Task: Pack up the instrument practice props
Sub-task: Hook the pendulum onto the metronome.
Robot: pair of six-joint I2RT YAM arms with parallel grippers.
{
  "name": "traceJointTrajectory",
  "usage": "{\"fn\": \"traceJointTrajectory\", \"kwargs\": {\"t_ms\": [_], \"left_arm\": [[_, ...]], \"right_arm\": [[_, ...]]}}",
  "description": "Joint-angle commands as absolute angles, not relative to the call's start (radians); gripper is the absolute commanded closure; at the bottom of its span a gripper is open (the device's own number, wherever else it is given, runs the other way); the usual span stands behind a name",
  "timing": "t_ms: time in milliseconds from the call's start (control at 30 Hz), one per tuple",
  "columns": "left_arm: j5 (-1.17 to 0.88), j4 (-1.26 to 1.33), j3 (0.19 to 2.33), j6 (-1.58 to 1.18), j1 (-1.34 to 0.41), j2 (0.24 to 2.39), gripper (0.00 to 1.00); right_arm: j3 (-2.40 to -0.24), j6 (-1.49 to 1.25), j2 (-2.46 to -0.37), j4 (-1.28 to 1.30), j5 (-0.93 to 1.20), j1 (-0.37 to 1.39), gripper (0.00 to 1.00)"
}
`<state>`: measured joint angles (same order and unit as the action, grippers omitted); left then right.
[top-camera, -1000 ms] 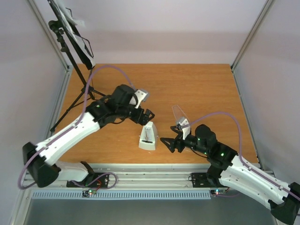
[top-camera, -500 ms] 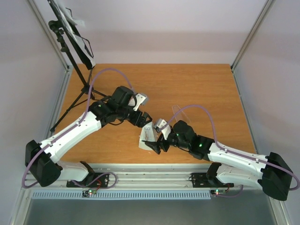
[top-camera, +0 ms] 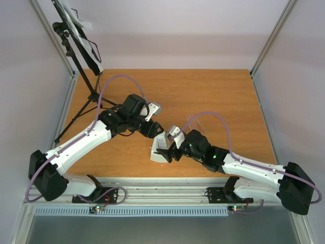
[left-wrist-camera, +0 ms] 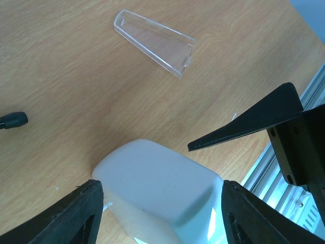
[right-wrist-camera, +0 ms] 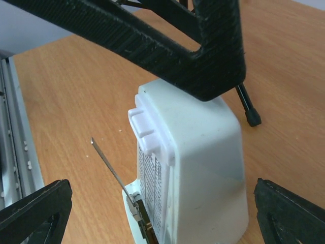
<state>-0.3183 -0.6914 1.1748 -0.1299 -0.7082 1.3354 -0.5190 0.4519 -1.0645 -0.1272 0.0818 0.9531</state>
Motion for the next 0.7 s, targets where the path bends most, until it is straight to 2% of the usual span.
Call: {"fn": "traceJointTrajectory", "kwargs": {"t_ms": [0,667], "left_arm": [[-0.333,-0.658,1.167,-0.118,-0.708,1.342,0.35],[-0.335,-0.671,1.172,-0.102,-0.706,1.332,0.38]], "right_arm": [[-0.535,0.478,-1.057,-0.161,0.034,0.955,0.02],[-0.538,0.44,-1.102,-0.187,0.012,0.909,0.01]]}}
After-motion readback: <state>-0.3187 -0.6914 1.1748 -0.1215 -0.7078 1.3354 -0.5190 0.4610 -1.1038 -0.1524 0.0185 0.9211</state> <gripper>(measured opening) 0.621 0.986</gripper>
